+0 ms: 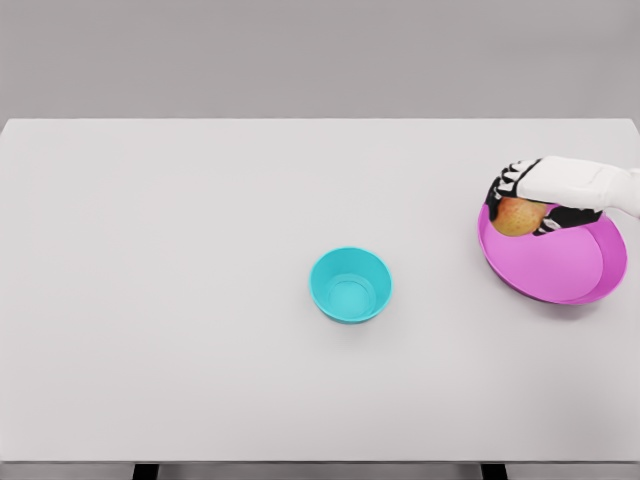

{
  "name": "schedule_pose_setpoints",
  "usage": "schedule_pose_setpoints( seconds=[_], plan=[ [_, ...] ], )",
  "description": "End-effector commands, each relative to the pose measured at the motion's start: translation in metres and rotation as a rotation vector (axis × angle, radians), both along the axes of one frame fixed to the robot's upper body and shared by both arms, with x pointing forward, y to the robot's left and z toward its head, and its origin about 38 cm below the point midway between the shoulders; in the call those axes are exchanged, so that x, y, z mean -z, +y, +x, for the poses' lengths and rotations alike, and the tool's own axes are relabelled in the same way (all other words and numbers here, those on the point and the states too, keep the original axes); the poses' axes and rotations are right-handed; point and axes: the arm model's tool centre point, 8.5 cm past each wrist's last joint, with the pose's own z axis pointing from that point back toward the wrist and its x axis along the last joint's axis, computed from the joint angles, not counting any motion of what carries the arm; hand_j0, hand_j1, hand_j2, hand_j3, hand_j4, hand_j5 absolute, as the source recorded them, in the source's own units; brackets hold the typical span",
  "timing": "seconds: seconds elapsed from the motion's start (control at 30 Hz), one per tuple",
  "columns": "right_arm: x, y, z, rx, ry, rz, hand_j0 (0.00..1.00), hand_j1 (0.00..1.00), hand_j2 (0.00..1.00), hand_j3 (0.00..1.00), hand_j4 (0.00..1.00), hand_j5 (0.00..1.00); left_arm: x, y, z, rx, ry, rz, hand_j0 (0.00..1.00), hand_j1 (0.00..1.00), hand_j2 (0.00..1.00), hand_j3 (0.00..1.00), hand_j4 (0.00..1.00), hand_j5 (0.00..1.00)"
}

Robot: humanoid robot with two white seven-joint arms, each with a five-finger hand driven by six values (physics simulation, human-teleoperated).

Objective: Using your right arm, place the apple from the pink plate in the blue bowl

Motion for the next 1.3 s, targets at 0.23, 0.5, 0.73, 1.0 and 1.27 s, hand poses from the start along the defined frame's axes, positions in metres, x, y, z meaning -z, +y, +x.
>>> schedule_pose_setpoints(
  seconds=[0.23,0.5,0.73,1.0,1.27],
  plan=[
    [-0.015,0.079,-0.019,-0.213,-0.071,0.093,0.42,0.42,0.42,0.42,0.42,0.42,0.0,0.0,0.0,0.0,0.001,0.001,1.0,1.0,1.0,1.0,1.0,1.0],
    [-0.017,0.128,-0.033,-0.334,-0.096,0.169,0.42,0.42,0.42,0.42,0.42,0.42,0.0,0.0,0.0,0.0,-0.001,-0.001,1.0,1.0,1.0,1.0,1.0,1.0],
    [0.005,0.151,-0.04,-0.382,-0.041,0.194,0.42,0.42,0.42,0.42,0.42,0.42,0.0,0.0,0.0,0.0,-0.001,0.001,1.0,1.0,1.0,1.0,1.0,1.0],
    [0.02,0.175,-0.046,-0.436,-0.015,0.185,0.42,0.42,0.42,0.42,0.42,0.42,0.0,0.0,0.0,0.0,-0.001,0.001,1.0,1.0,1.0,1.0,1.0,1.0],
    [0.02,0.177,-0.046,-0.44,-0.018,0.183,1.0,1.0,1.0,1.0,1.0,1.0,0.0,0.0,0.0,0.0,-0.001,0.001,1.0,1.0,1.0,1.0,1.0,1.0]
  ],
)
